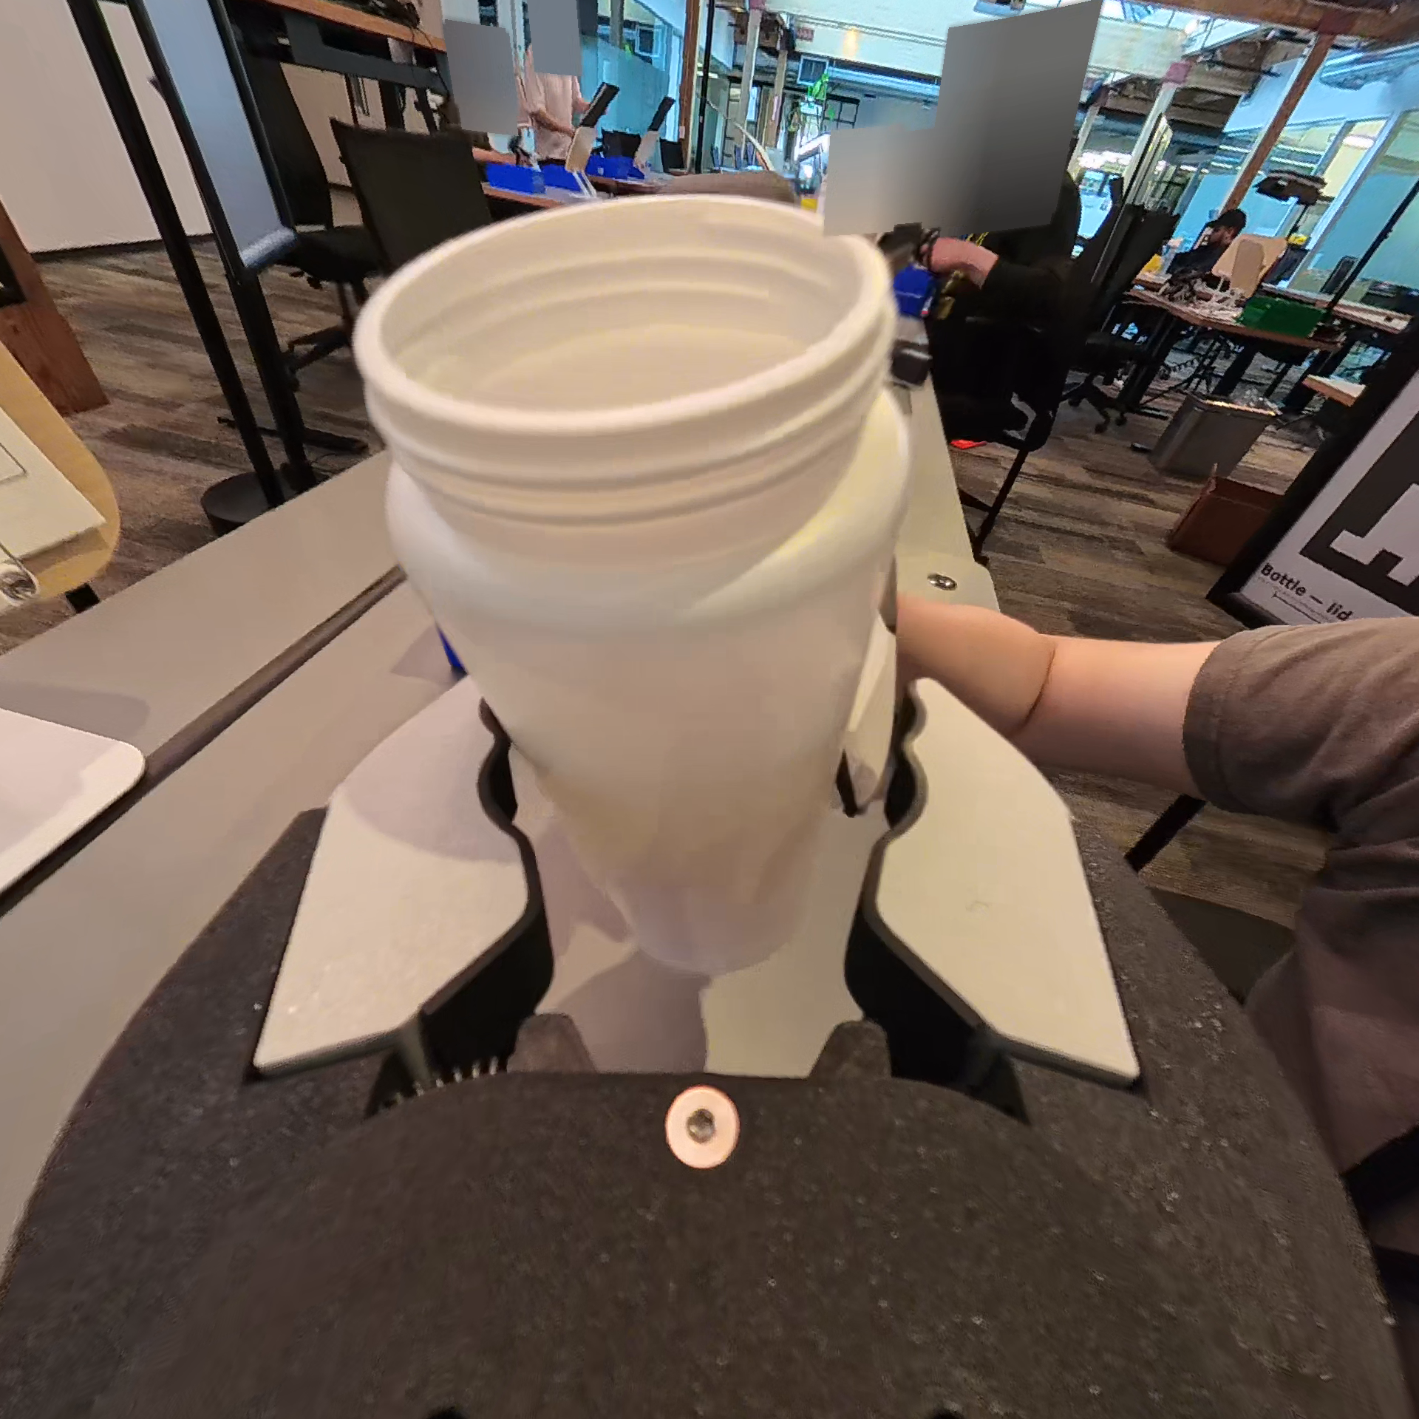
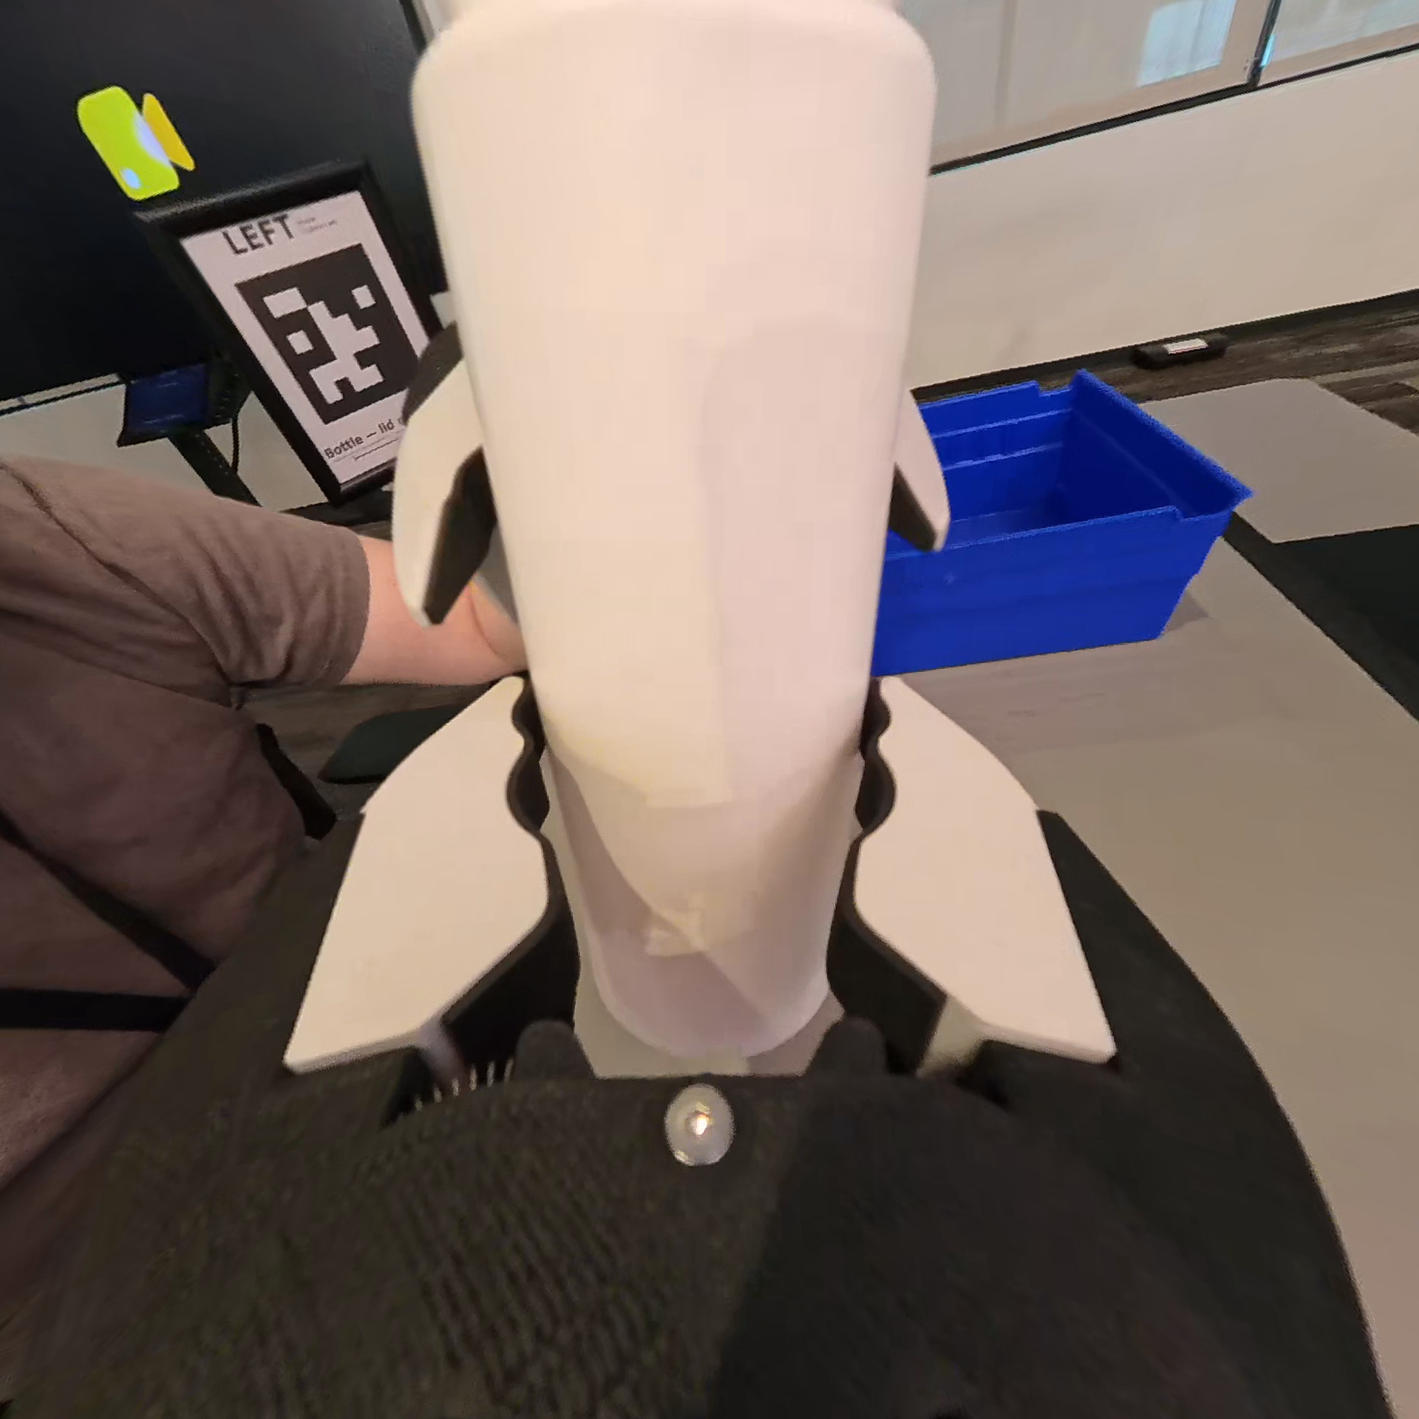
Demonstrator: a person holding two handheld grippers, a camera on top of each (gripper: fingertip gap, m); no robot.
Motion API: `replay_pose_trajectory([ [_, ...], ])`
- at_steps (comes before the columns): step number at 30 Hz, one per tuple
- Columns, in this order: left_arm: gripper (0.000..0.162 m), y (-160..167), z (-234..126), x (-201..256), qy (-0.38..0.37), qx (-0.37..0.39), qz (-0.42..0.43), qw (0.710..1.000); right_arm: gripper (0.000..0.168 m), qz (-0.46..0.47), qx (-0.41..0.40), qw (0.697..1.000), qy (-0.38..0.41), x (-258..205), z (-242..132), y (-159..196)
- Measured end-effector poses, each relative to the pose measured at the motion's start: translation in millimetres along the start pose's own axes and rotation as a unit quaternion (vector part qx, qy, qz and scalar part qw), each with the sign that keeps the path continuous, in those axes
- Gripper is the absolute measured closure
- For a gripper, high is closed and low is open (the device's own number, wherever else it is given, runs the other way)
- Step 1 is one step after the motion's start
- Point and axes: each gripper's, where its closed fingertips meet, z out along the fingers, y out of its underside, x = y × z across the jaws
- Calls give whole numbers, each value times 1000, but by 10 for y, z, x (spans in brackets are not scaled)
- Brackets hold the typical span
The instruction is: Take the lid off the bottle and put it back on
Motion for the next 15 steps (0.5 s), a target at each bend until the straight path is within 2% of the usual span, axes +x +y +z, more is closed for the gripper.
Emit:
replay_pose_trajectory([
  [2, 65, -82, -79, -4, -11, 11, 18, 1000, 87, -1, 0, 1000, 20, 28, -133, -85],
  [4, 66, -178, -180, -29, -25, 28, 25, 999, 87, -7, -8, 997, 74, 117, -412, -206],
  [6, 70, -268, -277, -50, -33, 48, 23, 998, 87, 3, -23, 986, 163, 250, -884, -324],
  [8, 72, -316, -334, -63, -37, 57, 22, 997, 88, 4, -50, 952, 301, 431, -1542, -353],
  [10, 74, -324, -349, -66, -39, 56, 26, 997, 88, 51, -100, 906, 407, 543, -2179, -147],
  [11, 74, -315, -341, -63, -38, 52, 28, 998, 88, 85, -122, 888, 434, 577, -2418, 7],
  [15, 76, -258, -284, -55, -30, 41, 23, 998, 88, 227, -178, 831, 476, 796, -2966, 643],
])
